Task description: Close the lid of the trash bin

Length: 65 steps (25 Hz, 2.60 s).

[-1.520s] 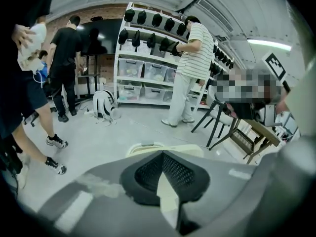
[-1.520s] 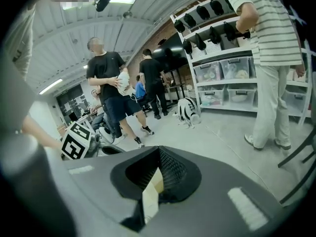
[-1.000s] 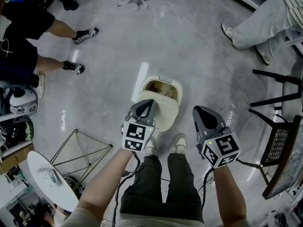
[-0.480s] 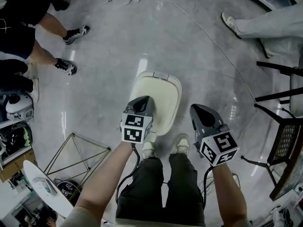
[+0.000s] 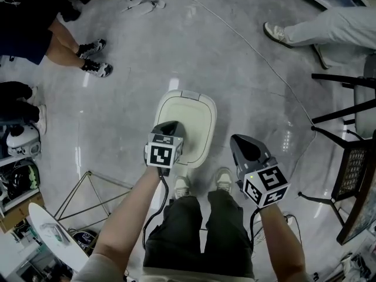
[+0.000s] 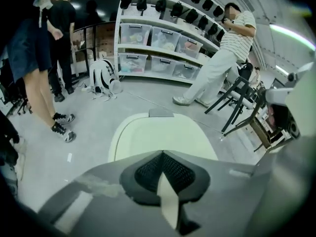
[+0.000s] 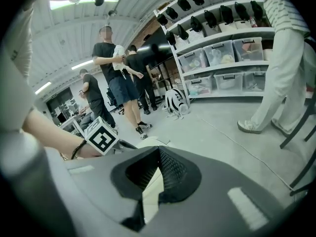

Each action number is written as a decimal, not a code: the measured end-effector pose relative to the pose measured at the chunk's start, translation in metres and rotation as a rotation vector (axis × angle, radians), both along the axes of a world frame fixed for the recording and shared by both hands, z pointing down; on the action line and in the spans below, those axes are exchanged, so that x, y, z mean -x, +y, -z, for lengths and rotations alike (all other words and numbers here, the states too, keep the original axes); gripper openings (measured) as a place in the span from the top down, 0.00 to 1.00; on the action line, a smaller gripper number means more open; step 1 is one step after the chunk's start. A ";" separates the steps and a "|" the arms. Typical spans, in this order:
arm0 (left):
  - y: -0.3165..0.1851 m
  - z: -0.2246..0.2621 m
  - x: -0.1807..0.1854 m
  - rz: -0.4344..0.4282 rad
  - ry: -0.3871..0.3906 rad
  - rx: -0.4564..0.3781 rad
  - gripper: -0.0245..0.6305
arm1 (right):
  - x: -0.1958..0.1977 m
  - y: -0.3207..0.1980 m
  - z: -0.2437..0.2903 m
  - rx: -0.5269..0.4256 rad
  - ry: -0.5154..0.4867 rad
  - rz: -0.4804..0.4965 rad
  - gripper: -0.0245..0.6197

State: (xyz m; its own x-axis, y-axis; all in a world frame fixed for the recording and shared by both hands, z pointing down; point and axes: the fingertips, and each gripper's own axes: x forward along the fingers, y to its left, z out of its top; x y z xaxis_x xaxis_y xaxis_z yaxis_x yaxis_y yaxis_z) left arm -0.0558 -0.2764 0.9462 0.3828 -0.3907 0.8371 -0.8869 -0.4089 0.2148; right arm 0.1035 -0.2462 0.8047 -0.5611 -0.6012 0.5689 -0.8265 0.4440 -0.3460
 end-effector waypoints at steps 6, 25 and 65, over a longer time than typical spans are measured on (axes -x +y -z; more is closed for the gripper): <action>0.021 0.055 -0.003 0.011 0.069 -0.014 0.96 | -0.003 0.008 0.050 -0.012 0.010 0.011 0.96; 0.027 0.438 0.020 0.004 0.095 -0.492 0.96 | 0.008 0.029 0.388 -0.341 -0.013 0.065 0.96; 0.149 0.800 0.012 -0.045 0.145 -0.947 0.96 | 0.021 0.145 0.703 -0.734 -0.118 0.162 0.96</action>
